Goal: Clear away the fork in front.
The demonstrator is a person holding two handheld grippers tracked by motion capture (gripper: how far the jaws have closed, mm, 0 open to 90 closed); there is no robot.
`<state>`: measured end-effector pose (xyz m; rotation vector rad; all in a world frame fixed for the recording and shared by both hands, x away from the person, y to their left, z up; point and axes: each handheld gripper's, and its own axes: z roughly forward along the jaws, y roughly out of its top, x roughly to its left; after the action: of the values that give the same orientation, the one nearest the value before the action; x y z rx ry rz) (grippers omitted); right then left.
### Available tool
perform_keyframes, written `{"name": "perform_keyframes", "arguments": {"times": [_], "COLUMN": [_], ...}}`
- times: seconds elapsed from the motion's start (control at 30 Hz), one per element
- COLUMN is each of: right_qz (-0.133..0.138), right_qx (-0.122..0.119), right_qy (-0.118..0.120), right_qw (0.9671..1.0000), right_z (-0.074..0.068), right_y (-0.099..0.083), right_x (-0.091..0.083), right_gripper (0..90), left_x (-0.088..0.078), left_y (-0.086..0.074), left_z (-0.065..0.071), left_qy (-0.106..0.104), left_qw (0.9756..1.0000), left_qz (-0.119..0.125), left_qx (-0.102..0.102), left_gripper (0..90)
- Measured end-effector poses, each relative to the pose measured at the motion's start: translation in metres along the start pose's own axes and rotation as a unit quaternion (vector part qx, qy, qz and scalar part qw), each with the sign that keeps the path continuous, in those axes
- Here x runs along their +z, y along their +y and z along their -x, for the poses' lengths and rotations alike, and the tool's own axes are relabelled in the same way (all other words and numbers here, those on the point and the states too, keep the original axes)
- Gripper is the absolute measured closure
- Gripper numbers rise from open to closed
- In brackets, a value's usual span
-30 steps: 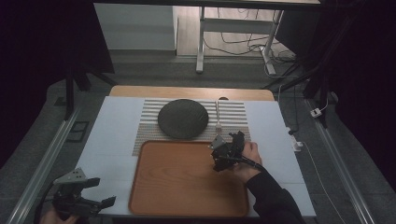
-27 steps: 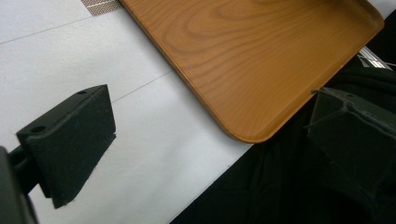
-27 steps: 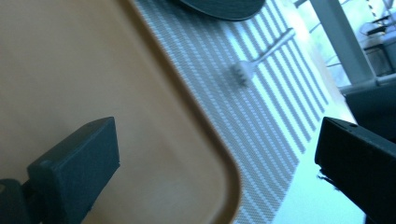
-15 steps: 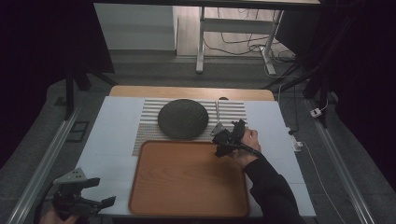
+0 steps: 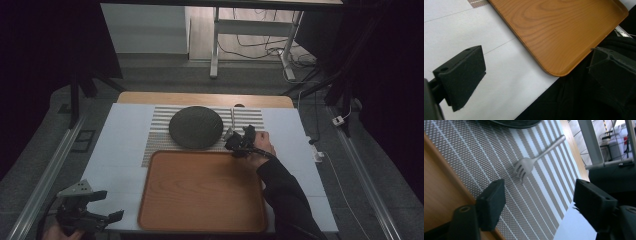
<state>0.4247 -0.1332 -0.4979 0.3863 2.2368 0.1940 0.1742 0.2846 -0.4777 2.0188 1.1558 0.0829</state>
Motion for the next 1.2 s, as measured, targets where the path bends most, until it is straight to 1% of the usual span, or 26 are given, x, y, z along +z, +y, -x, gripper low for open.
{"name": "perform_keyframes", "arguments": {"times": [0.03,0.1,0.13,0.17,0.2,0.27,0.3,0.33,0.37,0.4,0.43,0.47,0.5,0.6,0.63,0.77,0.8,0.83,0.87,0.9,0.93,0.97,1.1,1.13,1.17,1.2], "right_qz": [-0.001,-0.004,-0.002,-0.005,-0.007,-0.013,-0.016,-0.02,-0.022,-0.027,-0.027,-0.027,-0.034,-0.025,-0.029,-0.029,-0.02,-0.027,-0.021,-0.025,-0.021,-0.023,-0.013,-0.006,0.002,0.002], "right_qx": [-0.021,-0.047,-0.052,-0.064,-0.072,-0.087,-0.093,-0.096,-0.102,-0.108,-0.108,-0.118,-0.124,-0.133,-0.146,-0.154,-0.155,-0.158,-0.157,-0.157,-0.155,-0.152,-0.147,-0.141,-0.135,-0.135], "right_qy": [-0.001,-0.014,-0.005,-0.008,-0.025,-0.014,-0.029,-0.029,-0.017,-0.032,-0.032,-0.034,-0.04,-0.04,-0.047,-0.045,-0.052,-0.033,-0.046,-0.044,-0.039,-0.014,-0.026,-0.017,0.003,0.003], "right_qw": [0.9998,0.9988,0.9986,0.9979,0.997,0.9961,0.9951,0.9947,0.9944,0.9932,0.9932,0.9921,0.9909,0.99,0.9877,0.9866,0.9863,0.9864,0.9863,0.9863,0.987,0.988,0.9888,0.9899,0.9908,0.9908], "right_z": [-0.004,-0.007,-0.008,-0.011,-0.014,-0.016,-0.019,-0.02,-0.02,-0.023,-0.023,-0.024,-0.025,-0.027,-0.03,-0.03,-0.031,-0.029,-0.03,-0.029,-0.028,-0.026,-0.027,-0.026,-0.024,-0.024], "right_y": [0.003,0.005,0.006,0.007,0.008,0.009,0.01,0.01,0.01,0.011,0.011,0.011,0.012,0.012,0.013,0.014,0.013,0.014,0.013,0.014,0.013,0.014,0.013,0.013,0.012,0.012], "right_x": [0.004,0.007,0.009,0.011,0.013,0.018,0.021,0.023,0.026,0.027,0.027,0.031,0.032,0.035,0.035,0.033,0.032,0.03,0.028,0.025,0.023,0.021,0.012,0.005,0.002,0.002], "right_gripper": [35.3,41.2,44.0,46.5,49.0,53.3,55.2,57.2,60.0,63.0,63.0,70.6,73.2,80.2,86.3,88.2,88.4,88.5,88.5,88.6,88.6,88.6,88.6,88.6,88.6,88.6], "left_x": [0.0,0.0,0.0,0.0,0.0,0.0,0.0,0.0,0.0,0.0,0.0,0.0,0.0,0.0,0.0,0.0,0.0,0.0,0.0,0.0,0.001,0.0,0.001,0.001,0.001,0.001], "left_y": [0.0,0.0,0.0,0.0,0.0,0.0,0.0,0.0,0.0,0.0,0.0,0.0,0.0,0.0,0.0,0.0,0.0,0.0,0.0,0.0,0.0,0.0,0.0,0.001,0.001,0.001], "left_z": [0.0,0.0,0.0,0.0,0.0,0.0,0.0,0.0,0.0,0.0,0.0,0.0,0.0,0.0,0.0,0.0,0.0,0.0,0.001,0.001,0.001,0.002,0.003,0.004,0.004,0.004], "left_qy": [0.0,0.0,0.0,0.0,-0.001,-0.001,-0.001,-0.001,-0.001,-0.001,-0.001,-0.001,-0.001,-0.002,-0.002,0.0,0.0,0.0,0.0,0.001,0.001,0.001,0.004,0.004,0.004,0.004], "left_qw": [1.0,1.0,1.0,1.0,1.0,1.0,1.0,1.0,1.0,1.0,1.0,1.0,1.0,1.0,1.0,1.0,1.0,1.0,1.0,1.0,1.0,1.0,0.9999,0.9999,0.9999,0.9998], "left_qz": [0.0,0.0,0.0,-0.001,-0.001,0.0,0.0,0.0,-0.001,-0.001,-0.001,-0.001,-0.001,-0.002,-0.002,-0.002,-0.002,-0.003,-0.003,-0.003,-0.003,-0.004,-0.006,-0.006,-0.006,-0.006], "left_qx": [0.0,0.0,0.0,0.001,0.0,0.0,0.0,0.0,0.0,0.0,0.0,0.0,0.0,0.001,0.001,0.002,0.002,0.003,0.003,0.004,0.005,0.006,0.014,0.015,0.016,0.016], "left_gripper": [0.4,0.3,0.4,0.4,0.4,0.4,0.4,0.4,0.4,0.3,0.3,0.4,0.3,0.4,0.4,0.4,0.4,0.4,0.4,0.4,0.3,0.3,0.3,0.2,0.2,0.2]}}
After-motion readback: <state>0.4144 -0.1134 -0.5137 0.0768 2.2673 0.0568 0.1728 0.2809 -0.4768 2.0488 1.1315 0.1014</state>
